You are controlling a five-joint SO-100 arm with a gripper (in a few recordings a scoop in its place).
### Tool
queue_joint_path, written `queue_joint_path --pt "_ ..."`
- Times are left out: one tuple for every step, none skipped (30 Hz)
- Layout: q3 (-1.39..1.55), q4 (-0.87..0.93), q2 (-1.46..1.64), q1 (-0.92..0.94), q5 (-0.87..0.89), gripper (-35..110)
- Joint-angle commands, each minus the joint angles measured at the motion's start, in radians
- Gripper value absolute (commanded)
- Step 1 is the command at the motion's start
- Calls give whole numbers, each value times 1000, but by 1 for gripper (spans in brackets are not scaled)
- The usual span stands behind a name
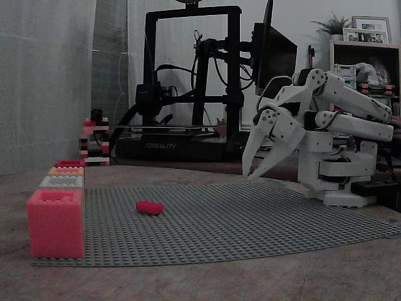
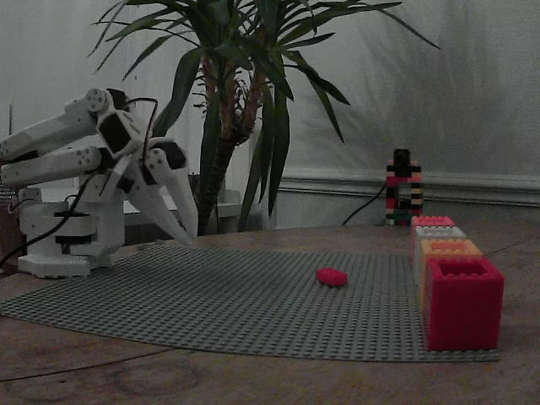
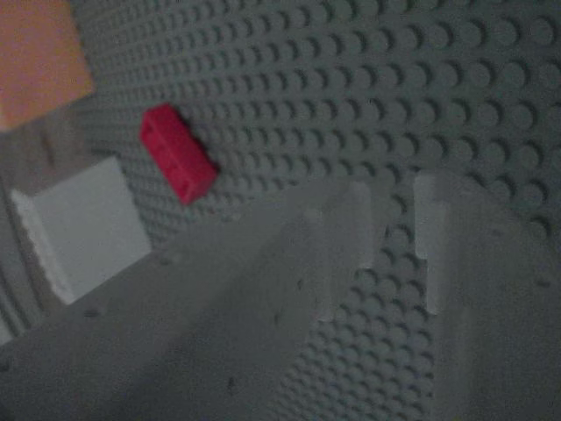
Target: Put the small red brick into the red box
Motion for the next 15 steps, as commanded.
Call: queue_joint_path --pt "-2 28 11 -18 26 0" --pt "-2 28 11 -18 26 0" --pt "-2 28 11 -18 26 0" --pt "-2 28 11 -18 26 0" --pt "-2 28 11 -18 26 0" --pt "-2 28 11 -18 26 0" --pt "-2 28 11 -18 26 0" --pt "-2 28 11 -18 26 0" --pt "-2 28 11 -18 26 0" --pt "-2 28 11 -18 26 0" --pt "-2 28 11 -18 26 0" --pt "-2 28 11 -18 26 0" --pt "-2 28 11 -18 26 0" --pt "-2 28 11 -18 26 0" --pt "-3 25 2 -18 26 0"
